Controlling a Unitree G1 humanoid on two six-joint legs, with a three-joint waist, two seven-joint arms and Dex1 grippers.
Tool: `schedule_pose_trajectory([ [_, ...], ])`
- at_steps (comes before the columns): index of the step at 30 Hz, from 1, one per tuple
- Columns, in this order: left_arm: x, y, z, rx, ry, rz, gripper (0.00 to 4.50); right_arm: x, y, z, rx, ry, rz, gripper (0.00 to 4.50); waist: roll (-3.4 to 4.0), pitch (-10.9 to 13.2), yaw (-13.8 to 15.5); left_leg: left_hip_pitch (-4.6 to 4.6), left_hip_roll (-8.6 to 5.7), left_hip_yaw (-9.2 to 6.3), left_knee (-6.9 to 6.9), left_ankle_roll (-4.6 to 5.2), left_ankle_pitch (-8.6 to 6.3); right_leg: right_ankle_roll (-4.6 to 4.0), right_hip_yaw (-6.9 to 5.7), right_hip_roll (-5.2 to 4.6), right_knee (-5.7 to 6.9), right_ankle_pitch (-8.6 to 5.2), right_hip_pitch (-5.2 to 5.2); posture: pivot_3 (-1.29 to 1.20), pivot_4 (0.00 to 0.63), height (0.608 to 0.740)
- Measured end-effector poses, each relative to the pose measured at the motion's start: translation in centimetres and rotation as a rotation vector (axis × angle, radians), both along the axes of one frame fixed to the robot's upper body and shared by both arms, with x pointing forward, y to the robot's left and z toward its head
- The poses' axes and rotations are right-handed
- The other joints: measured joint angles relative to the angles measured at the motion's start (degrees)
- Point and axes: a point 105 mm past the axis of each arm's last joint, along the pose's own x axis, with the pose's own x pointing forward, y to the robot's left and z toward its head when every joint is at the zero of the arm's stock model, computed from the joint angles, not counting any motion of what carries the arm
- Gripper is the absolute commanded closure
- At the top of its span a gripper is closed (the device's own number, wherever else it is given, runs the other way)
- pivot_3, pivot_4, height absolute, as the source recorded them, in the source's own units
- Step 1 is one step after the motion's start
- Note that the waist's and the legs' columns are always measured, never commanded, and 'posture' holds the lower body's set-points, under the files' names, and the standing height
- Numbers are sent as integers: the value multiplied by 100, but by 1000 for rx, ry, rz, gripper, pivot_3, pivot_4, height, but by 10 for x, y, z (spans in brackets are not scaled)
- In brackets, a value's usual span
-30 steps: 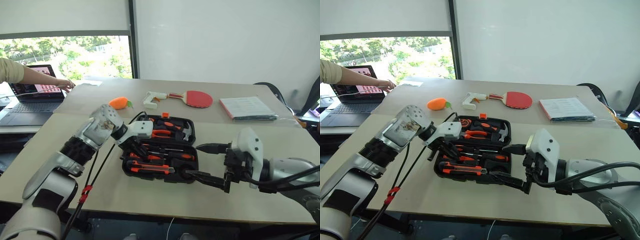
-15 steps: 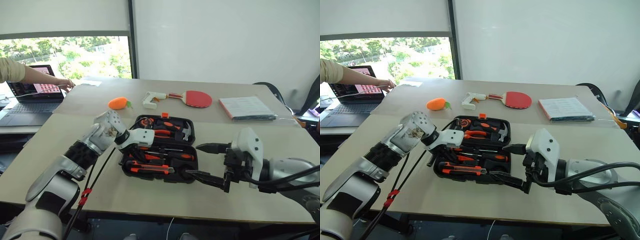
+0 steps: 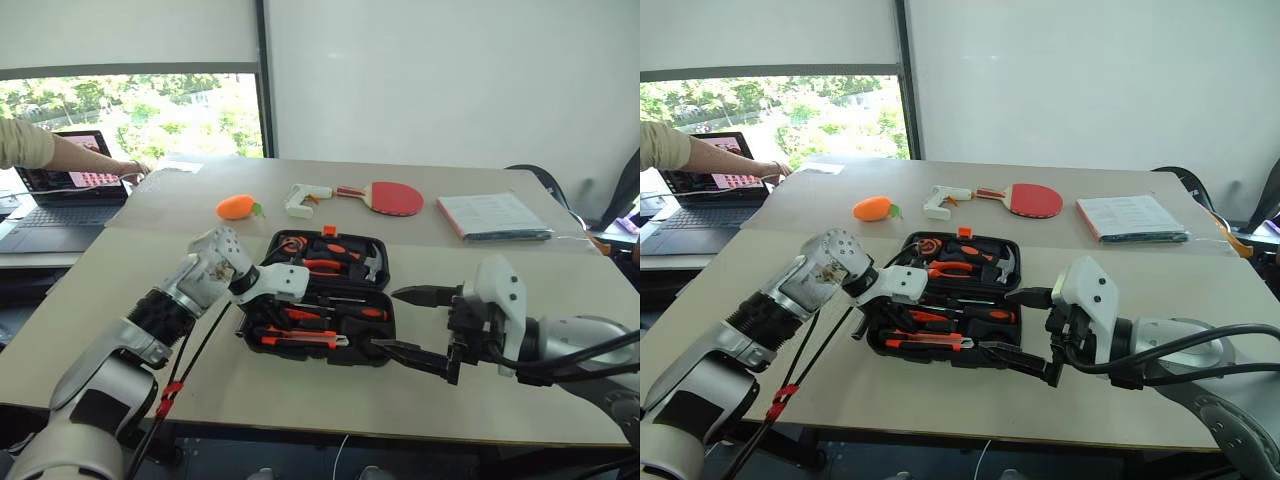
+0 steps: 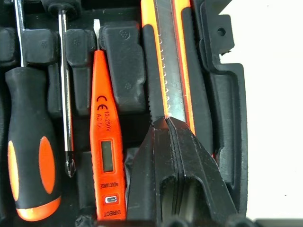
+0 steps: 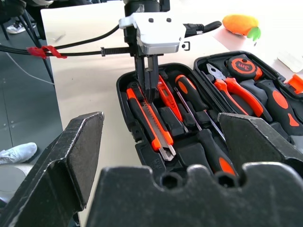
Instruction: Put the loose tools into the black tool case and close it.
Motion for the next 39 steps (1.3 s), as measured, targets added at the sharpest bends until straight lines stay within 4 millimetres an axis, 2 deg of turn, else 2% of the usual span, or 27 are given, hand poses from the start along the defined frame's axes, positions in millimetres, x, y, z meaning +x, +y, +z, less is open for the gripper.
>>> schedule_pose_trajectory([
  [12, 1, -2, -4, -25, -31, -7, 4463, 0, 0, 0, 0, -1, -3, 0, 12, -8, 9, 21, 0, 2, -1, 0, 0, 1, 4, 0, 1, 0, 17, 0, 150, 740],
  [14, -1, -6, -5, -84, -3, 2, 4463, 0, 0, 0, 0, -1, -3, 0, 12, -8, 15, 18, 0, 0, 0, 0, 0, 1, 4, -2, 1, 0, 15, 0, 150, 740],
  [17, -4, -23, 1, -254, 52, 10, 4463, 1, -1, 0, 0, 1, -8, 0, 10, -6, 20, -9, 1, -5, 6, 0, 0, 2, -1, -2, 1, 1, -5, 0, 150, 740],
  [20, 2, -19, 26, -426, 27, 65, 4463, 4, -12, -5, 3, 24, -63, 0, 6, -4, -3, -9, 1, -10, 3, 3, -2, 1, 0, -1, 1, 1, -9, 0, 150, 740],
  [23, 5, -9, 43, -519, 47, 128, 3840, 6, -33, -11, 8, 47, -163, 0, 6, -4, -2, -9, 1, -12, 0, 3, -2, 1, 0, 0, 0, 1, -9, 0, 150, 740],
  [24, 4, -2, 52, -569, 85, 164, 3583, 5, -49, -18, -1, 71, -235, 0, 6, -4, 5, -10, 0, -10, -1, 3, -2, 2, -2, 1, -1, 0, -5, 0, 150, 740],
  [25, 4, 2, 55, -583, 91, 177, 3201, 5, -54, -19, -3, 77, -257, 0, 6, -4, 7, -10, -1, -7, 0, 3, -2, 2, -2, 0, -2, 0, -6, 0, 150, 740],
  [30, -9, 5, 95, -737, 133, 146, 1432, -15, -113, -38, -25, 165, -483, 0, 8, -5, 96, -10, -8, -4, 5, 3, -2, 11, -1, -8, -5, -3, 3, 0, 150, 740],
  [34, -16, 9, 106, -770, 144, 132, 36, -39, -155, -47, -48, 228, -638, 0, 9, -6, 81, 3, -4, 5, 3, 3, -2, 9, 3, -1, -2, -4, 9, 0, 150, 740],
  [39, -22, 10, 114, -773, 131, 104, 36, -60, -177, -44, -54, 237, -719, 0, 12, -7, -7, 21, 2, 5, -4, 2, -2, 8, 14, 4, -1, -6, 14, 0, 150, 740],
])
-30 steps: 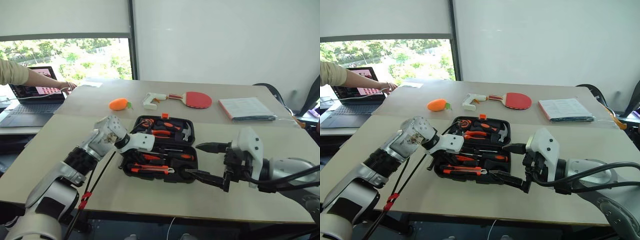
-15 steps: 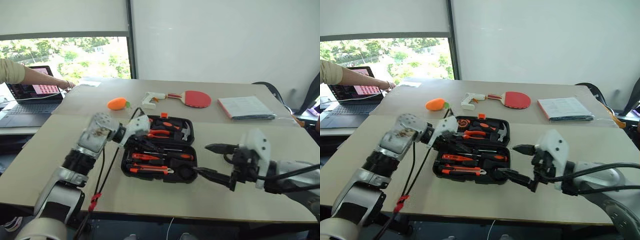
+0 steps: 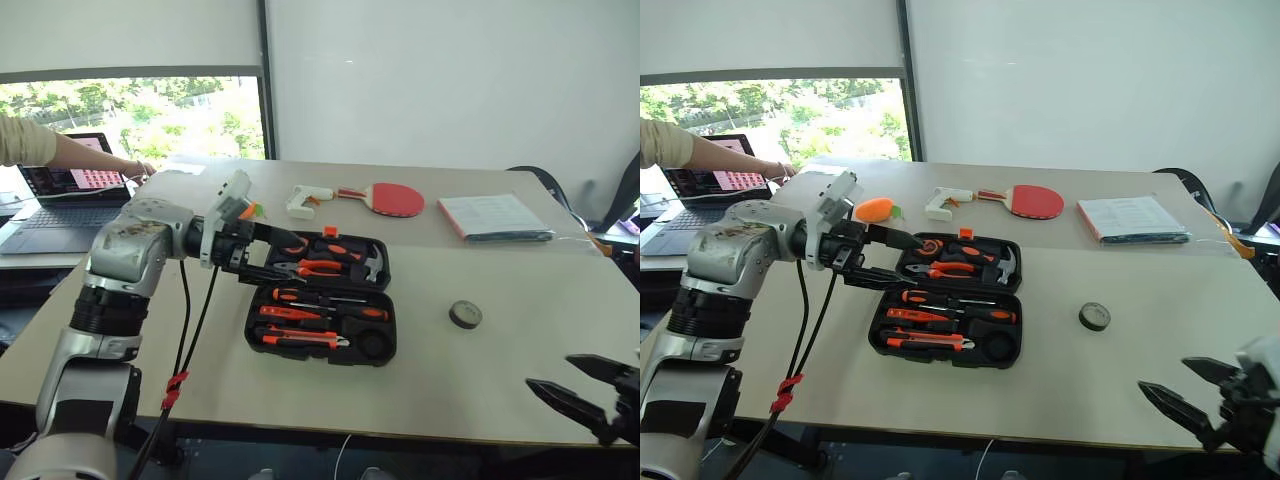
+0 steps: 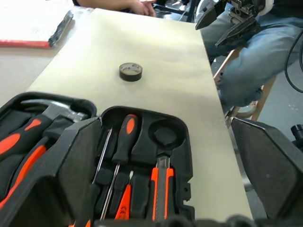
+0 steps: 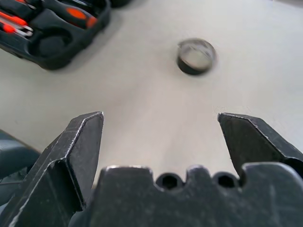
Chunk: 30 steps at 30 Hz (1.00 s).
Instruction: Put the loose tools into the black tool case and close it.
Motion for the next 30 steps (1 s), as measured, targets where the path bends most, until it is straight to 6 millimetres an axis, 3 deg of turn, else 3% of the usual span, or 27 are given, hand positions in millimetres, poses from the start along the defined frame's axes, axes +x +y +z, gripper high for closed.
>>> schedule_pose_trajectory([
  [3, -3, -1, 3, -1, -6, -10, 36, 3, -2, 3, -2, -19, 2, 0, 0, 0, -33, 6, 1, 0, -1, 0, 0, 2, 8, 2, 0, -1, 2, 0, 150, 740],
  [7, -9, -4, 8, 2, -39, -22, 36, 25, 1, 10, -46, -40, 61, 0, 0, 0, -51, 13, 1, 6, -1, -1, 1, 1, 15, 2, 0, -1, 4, 0, 150, 740],
  [12, -15, -3, 15, -2, -83, -8, 36, 75, 16, 11, -122, -20, 187, 0, 1, 0, -67, 9, 0, 34, -4, -1, 1, -3, 14, 4, 0, -2, -1, 0, 150, 740],
  [15, -18, -3, 15, 10, -114, 5, 36, 116, 21, 11, -149, -7, 207, 0, 1, 3, -107, 4, -3, 40, -4, -2, 1, -4, 17, -1, -2, -1, -8, 0, 150, 740],
  [18, -18, -3, 12, 19, -126, 28, 0, 142, 17, -4, -185, 72, 192, 855, 1, 3, -76, -5, -2, 39, -7, -1, 1, -4, 10, 0, -2, -1, -15, 0, 150, 740],
  [22, -17, 1, 9, 29, -138, 66, 0, 159, 20, -24, -198, 167, 215, 2144, 3, 4, -28, -19, -3, 41, -5, 1, -1, -3, 10, -3, -6, -1, -27, 0, 150, 740],
  [30, -16, 5, 10, 42, -172, 116, 0, 177, 28, -48, -213, 235, 255, 2144, 3, 4, 1, -26, -4, 41, -1, 1, -1, -2, 6, -6, -5, 0, -29, 0, 150, 740],
])
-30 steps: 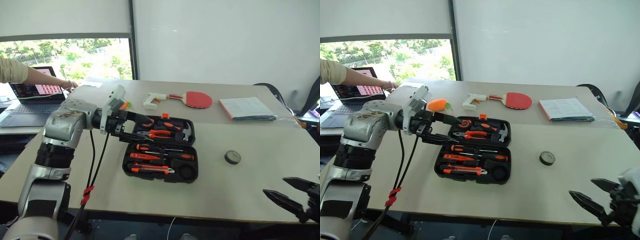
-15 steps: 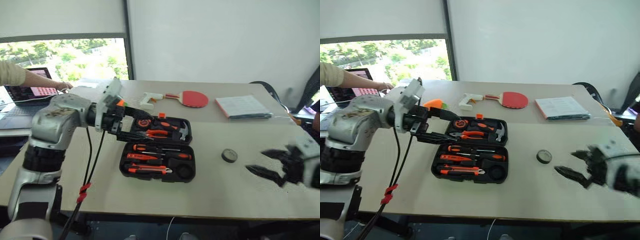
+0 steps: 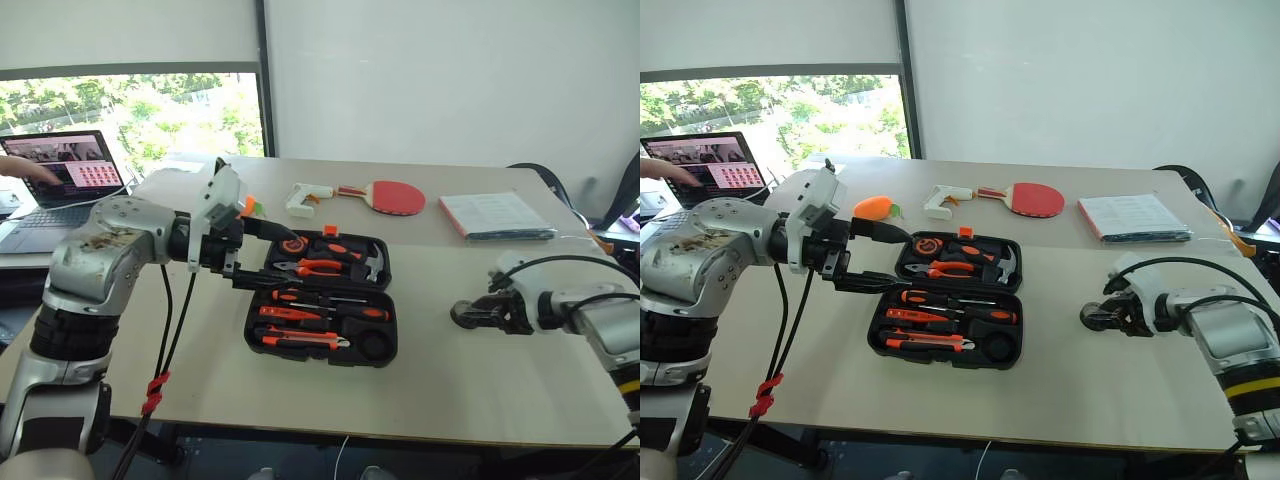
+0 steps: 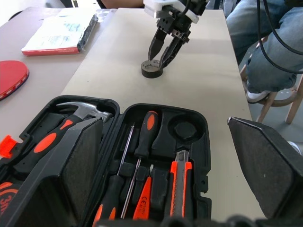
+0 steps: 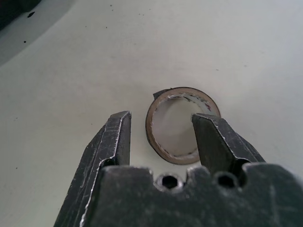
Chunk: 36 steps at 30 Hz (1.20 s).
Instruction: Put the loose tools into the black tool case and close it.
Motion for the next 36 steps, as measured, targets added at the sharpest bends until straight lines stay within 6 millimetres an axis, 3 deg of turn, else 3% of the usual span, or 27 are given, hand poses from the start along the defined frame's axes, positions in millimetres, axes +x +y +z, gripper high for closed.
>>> schedule_pose_trajectory([
  [4, 0, 0, 1, 0, -5, 6, 0, 4, 2, -12, -9, 27, 4, 2144, 0, 0, -10, 2, 0, 0, 0, 0, 0, 0, 0, 1, 2, 0, 0, 0, 150, 740],
  [5, 0, 1, 1, 0, -5, 7, 0, 5, 2, -13, -8, 24, 4, 2676, 0, 0, -12, 2, 0, 0, 0, 0, 0, 0, 0, 1, 3, 0, 0, 0, 150, 740],
  [9, 0, 1, 1, 0, -5, 7, 0, 10, 2, -13, -9, 11, 3, 3854, 0, 0, -18, 6, 1, 0, 0, 0, 0, -1, 1, 2, 5, 1, 1, 0, 150, 740],
  [10, 0, 1, 1, -1, -5, 6, 0, 11, 2, -12, -7, 8, 4, 4328, 0, 0, -20, 6, 1, 0, 0, 0, 0, -1, 0, 2, 5, 1, 1, 0, 150, 740],
  [11, 0, 1, 1, -1, -5, 6, 0, 11, 2, -12, -6, 6, 6, 4471, 0, 0, -20, 6, 1, 0, 0, 0, 0, -1, 1, 2, 5, 1, 1, 0, 150, 740],
  [15, 0, 1, 1, 0, -9, 4, 0, 4, 5, -8, -2, 10, 47, 4471, 1, 0, -17, 5, 0, -1, -1, 0, 0, -1, 1, 1, 6, 1, 0, 0, 150, 740],
  [17, 0, 1, 1, 1, -10, 3, 0, 1, 17, 4, 19, -16, 98, 4471, 2, 1, -22, 5, 1, -3, 0, 0, 0, -1, 1, 1, 6, 1, -1, 0, 150, 740],
  [21, -1, 0, 2, 0, -26, -8, 0, -13, 68, 38, 69, -84, 298, 4471, 3, 1, -57, 9, 5, -29, -2, 0, 0, -3, 1, 6, 10, 2, 0, 0, 150, 740],
  [25, 0, 0, 1, 2, -28, -10, 0, -29, 117, 50, 102, -106, 475, 4471, 3, 2, -45, 8, 3, -44, 0, 0, 0, -2, -1, 4, 10, 2, 1, 0, 150, 740],
  [30, 0, 0, -3, 7, -20, -13, 0, -44, 161, 37, 102, -70, 624, 4471, 2, 2, -3, 3, 0, -43, 2, -1, 0, -2, -5, 1, 8, 1, 1, 0, 150, 740],
  [36, -1, 2, -5, 15, -13, -7, 0, -50, 163, 14, 39, -10, 633, 4471, 2, 2, 10, -1, -2, -43, 3, -1, 0, -2, -8, -2, 7, 2, -2, 0, 150, 740],
])
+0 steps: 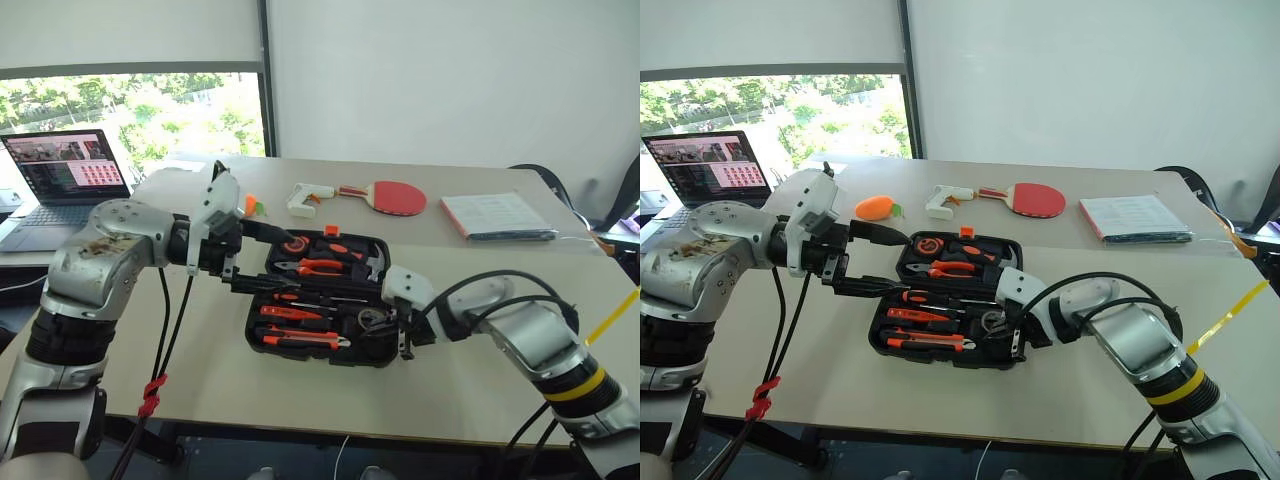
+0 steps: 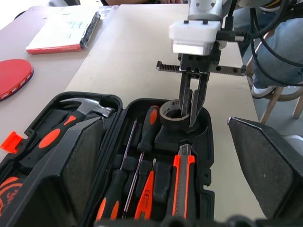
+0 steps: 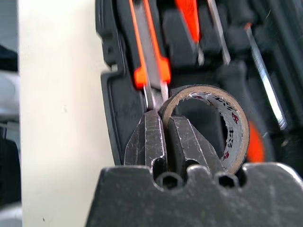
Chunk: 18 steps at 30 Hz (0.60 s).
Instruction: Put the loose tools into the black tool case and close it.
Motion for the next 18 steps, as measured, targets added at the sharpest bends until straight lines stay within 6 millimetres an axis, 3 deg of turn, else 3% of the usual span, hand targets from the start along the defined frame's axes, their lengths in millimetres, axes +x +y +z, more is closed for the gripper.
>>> schedule_pose_trajectory([
  [7, -3, -1, 1, 13, -16, -3, 0, -8, 0, -15, -50, 17, 15, 4471, 0, 0, -21, 3, 2, 0, 0, 0, 0, -1, -1, 3, 2, 0, 0, 0, 150, 740],
  [15, -1, -1, 1, 13, -12, 2, 0, -12, 5, -13, -48, 5, 17, 4471, 0, 0, -15, 2, 1, -1, 0, 0, 0, -1, -1, 3, 1, 0, 1, 0, 150, 740],
  [16, 0, -1, 2, 12, -12, 3, 0, -12, 4, -13, -49, 2, 14, 3876, 0, 0, -15, 2, 1, -1, 0, 0, 0, -1, -1, 3, 1, 0, 1, 0, 150, 740],
  [18, 0, -1, 2, 11, -12, 4, 0, -11, 4, -13, -52, -8, 3, 3268, 0, 0, -15, 3, 1, 0, 0, 0, 0, -1, -1, 3, 1, 0, 1, 0, 150, 740],
])
